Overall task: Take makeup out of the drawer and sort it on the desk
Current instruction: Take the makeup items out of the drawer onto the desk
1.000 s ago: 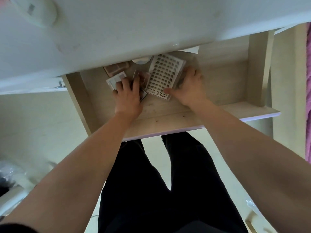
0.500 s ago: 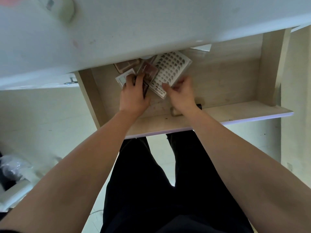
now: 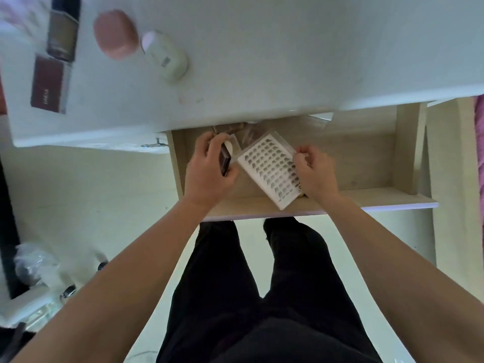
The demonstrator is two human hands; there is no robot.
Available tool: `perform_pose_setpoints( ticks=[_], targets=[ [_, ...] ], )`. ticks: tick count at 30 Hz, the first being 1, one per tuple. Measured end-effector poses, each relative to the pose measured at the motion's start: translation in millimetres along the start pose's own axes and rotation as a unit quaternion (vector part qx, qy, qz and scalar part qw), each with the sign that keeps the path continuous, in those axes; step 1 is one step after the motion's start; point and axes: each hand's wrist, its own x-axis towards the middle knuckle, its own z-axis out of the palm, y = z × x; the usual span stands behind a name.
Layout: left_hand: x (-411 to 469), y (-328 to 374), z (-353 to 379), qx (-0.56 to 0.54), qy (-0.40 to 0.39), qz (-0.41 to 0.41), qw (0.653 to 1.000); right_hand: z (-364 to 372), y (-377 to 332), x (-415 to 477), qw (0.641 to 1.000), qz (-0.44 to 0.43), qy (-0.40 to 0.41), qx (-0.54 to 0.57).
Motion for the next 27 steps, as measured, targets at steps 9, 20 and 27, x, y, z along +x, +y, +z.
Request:
perform_pose_setpoints(
  ticks=[9,20,27],
  targets=[
    [49,-60,-133,0.009,0.15,-0.109,0.983,43,-143,5,0.983,-0.067,-0.014,0.168],
    [146,-152,-179,0.15,0.029,-0.042,0.987,102,-241,84,0.993,-0.02,0.079,0.087],
    [156,-177,-182,0.181,-0.006,-0.006,0.983,156,-285,108,0.999,-0.031,-0.007,0.007]
  ],
)
